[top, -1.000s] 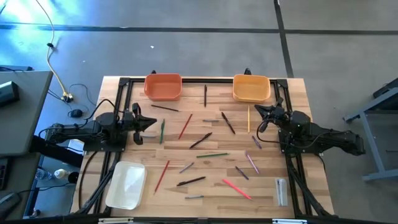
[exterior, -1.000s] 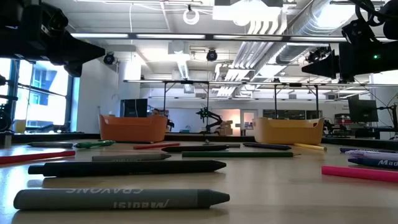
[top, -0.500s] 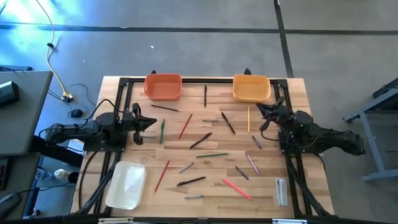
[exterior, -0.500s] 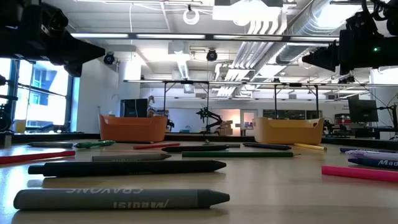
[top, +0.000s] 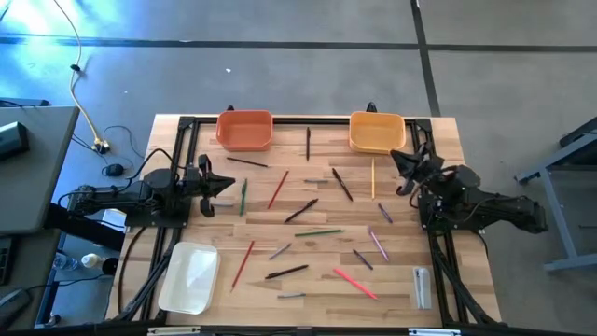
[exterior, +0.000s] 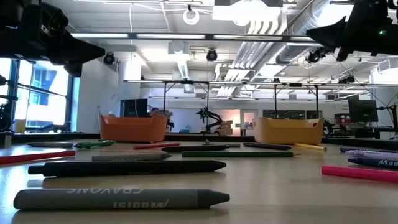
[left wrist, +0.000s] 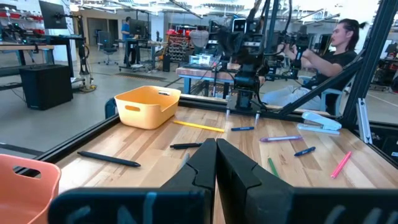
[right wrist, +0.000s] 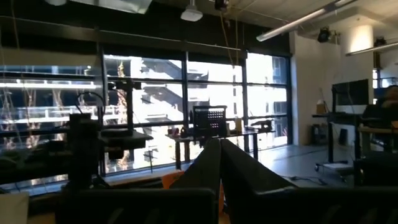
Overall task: Sort crayons/erasers/pens/pencils in bins
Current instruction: Put the black pen into the yellow bin
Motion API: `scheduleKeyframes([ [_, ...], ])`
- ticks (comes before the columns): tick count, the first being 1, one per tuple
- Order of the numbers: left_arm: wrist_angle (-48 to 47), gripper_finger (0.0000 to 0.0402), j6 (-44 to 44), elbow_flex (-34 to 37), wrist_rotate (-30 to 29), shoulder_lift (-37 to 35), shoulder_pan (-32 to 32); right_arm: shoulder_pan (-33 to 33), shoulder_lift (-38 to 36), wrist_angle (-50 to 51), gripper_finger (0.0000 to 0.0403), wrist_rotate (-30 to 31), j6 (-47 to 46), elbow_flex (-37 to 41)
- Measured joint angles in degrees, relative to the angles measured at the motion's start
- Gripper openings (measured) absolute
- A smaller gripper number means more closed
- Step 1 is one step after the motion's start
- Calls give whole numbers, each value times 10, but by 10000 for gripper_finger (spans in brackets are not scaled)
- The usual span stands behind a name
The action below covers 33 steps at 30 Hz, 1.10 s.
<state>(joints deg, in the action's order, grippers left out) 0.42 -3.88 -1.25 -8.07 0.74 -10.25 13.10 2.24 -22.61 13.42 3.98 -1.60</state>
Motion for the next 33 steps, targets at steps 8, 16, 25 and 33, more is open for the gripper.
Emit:
scheduleKeyframes([
  [8,0,0,0,0,0,0,0,-19,40,26,0,2,0,-34],
  [16,0,0,0,0,0,0,0,-56,162,53,0,64,-7,-56],
  [25,0,0,0,0,0,0,0,-93,282,182,0,112,-87,-137],
  [33,0,0,0,0,0,0,0,-137,383,295,0,136,-163,-209],
])
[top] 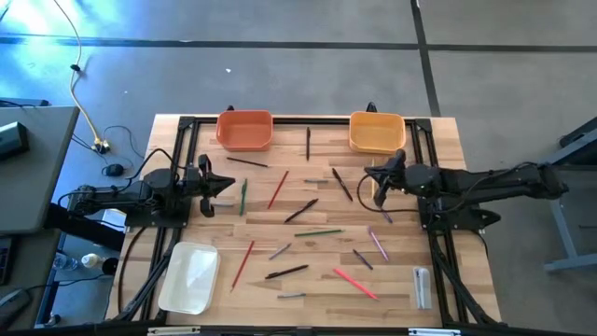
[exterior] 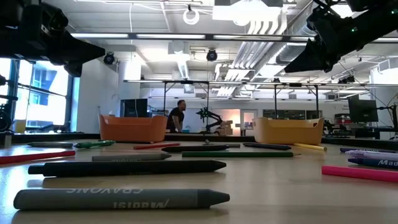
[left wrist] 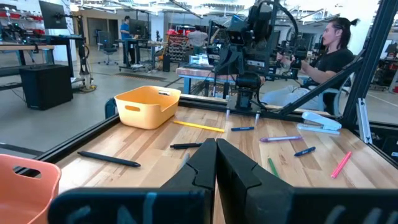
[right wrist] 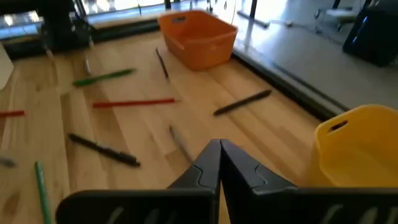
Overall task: Sort crayons/erasers/pens/pencils in bins
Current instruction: Put the black pen into the yellow bin
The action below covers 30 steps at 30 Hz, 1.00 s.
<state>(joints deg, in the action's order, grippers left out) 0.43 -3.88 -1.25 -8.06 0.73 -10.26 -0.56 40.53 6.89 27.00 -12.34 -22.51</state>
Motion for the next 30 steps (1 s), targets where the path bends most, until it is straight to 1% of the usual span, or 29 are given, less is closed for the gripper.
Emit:
scheduleKeyframes([
  [6,0,0,0,0,0,0,0,-20,65,37,0,0,-61,-15],
  [12,0,0,0,0,0,0,0,-41,118,21,0,0,-94,-16],
  [19,0,0,0,0,0,0,0,-62,160,15,1,-1,-138,-16],
  [24,0,0,0,0,0,0,0,-70,192,15,1,-3,-187,-17],
  [27,0,0,0,0,0,0,0,-77,217,20,1,-3,-202,-35],
  [30,0,0,0,0,0,0,0,-83,250,24,1,-3,-196,-70],
])
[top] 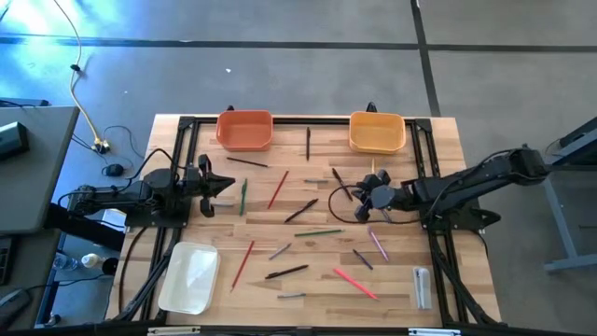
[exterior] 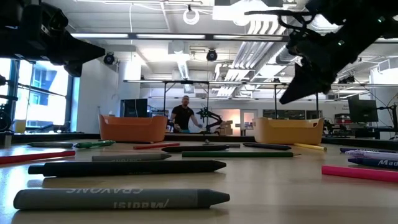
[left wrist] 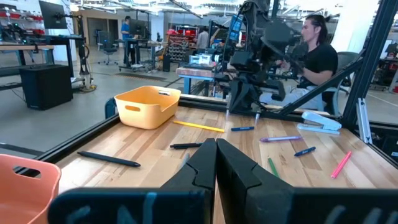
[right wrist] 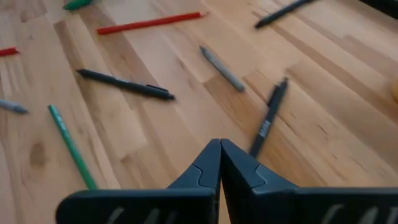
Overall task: Sort crayons/erasers/pens/pencils in bins
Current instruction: Put the black pen into the yellow bin
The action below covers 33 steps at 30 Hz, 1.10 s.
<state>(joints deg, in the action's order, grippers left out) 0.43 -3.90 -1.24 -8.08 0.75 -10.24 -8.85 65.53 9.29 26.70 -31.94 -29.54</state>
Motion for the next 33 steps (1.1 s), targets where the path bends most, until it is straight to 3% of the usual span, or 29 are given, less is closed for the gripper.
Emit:
scheduleKeyframes([
  [7,0,0,0,0,0,0,0,11,87,61,1,-3,7,-85],
  [15,0,0,0,0,0,0,0,21,175,85,3,-48,-36,-135],
  [26,0,0,0,0,0,0,0,69,249,150,118,-49,-98,-177],
  [33,0,0,0,0,0,0,0,129,251,186,130,-82,-132,-175],
])
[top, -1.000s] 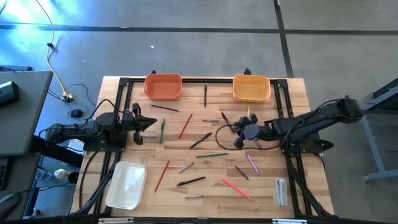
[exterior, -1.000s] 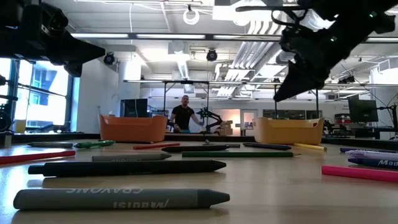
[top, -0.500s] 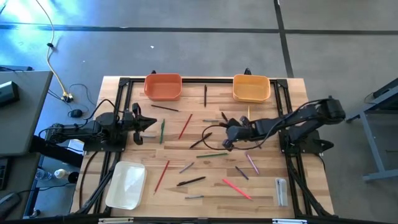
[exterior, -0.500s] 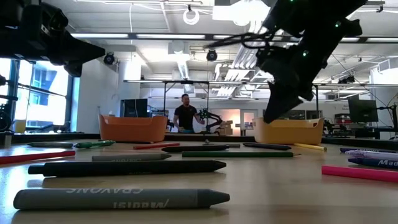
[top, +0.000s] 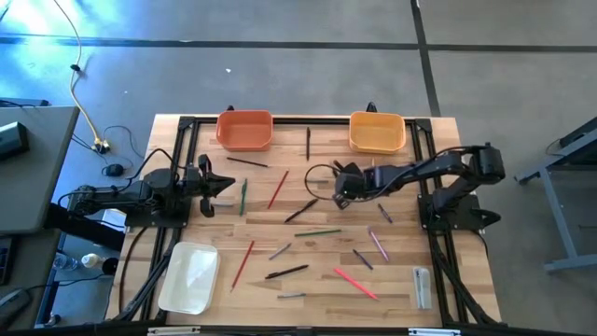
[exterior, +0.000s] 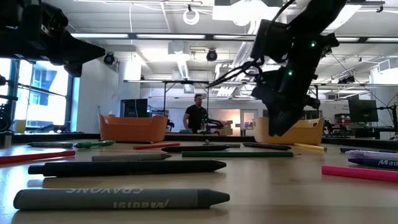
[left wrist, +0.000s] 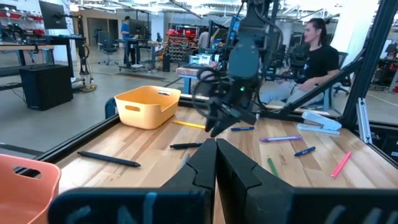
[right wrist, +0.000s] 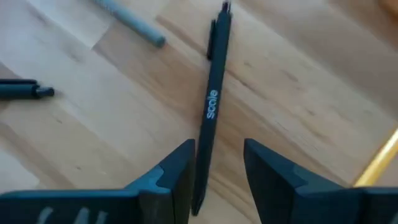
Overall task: Sort crayons/erasers/pens/pencils in bins
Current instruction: Put the black pen into the yellow bin
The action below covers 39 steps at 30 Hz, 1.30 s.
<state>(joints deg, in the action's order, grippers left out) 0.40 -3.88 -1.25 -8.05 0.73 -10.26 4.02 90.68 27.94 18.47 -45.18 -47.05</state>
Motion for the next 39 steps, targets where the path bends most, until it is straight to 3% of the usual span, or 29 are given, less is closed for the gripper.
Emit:
scheduleKeyframes([
  [12,0,0,0,0,0,0,0,6,48,-16,118,-40,-11,1],
  [26,0,0,0,0,0,0,0,3,59,-12,8,-44,60,-3],
  [32,0,0,0,0,0,0,0,4,31,59,17,-53,105,-35],
  [39,0,0,0,0,0,0,0,4,-4,203,16,10,94,-124],
])
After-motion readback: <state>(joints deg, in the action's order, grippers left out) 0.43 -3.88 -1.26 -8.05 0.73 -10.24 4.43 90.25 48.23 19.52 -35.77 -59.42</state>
